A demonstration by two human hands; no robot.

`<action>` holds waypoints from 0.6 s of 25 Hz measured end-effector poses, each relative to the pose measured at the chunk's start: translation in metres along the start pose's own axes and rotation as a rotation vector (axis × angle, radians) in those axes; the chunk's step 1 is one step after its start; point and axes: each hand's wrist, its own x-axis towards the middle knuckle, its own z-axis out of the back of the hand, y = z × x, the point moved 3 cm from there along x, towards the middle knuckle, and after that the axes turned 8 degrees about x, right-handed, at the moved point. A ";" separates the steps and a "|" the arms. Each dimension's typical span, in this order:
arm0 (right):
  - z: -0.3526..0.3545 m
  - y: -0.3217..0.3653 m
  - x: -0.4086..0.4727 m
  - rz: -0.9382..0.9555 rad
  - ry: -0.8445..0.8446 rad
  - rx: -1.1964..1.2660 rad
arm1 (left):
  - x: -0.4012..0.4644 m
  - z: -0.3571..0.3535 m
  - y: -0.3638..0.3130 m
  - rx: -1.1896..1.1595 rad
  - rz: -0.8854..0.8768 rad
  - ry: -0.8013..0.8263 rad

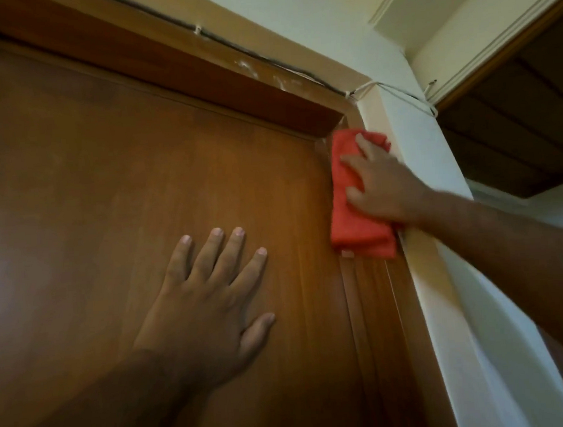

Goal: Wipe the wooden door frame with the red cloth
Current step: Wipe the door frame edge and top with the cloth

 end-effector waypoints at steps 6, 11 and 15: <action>-0.048 0.039 -0.216 0.035 0.338 -0.112 | -0.002 0.005 -0.005 0.043 0.005 0.062; -0.045 0.044 -0.140 -0.142 0.152 -0.062 | -0.007 0.005 0.005 0.073 -0.056 0.101; -0.010 0.019 -0.004 -0.203 0.022 0.103 | 0.004 0.016 0.065 0.231 -0.033 0.053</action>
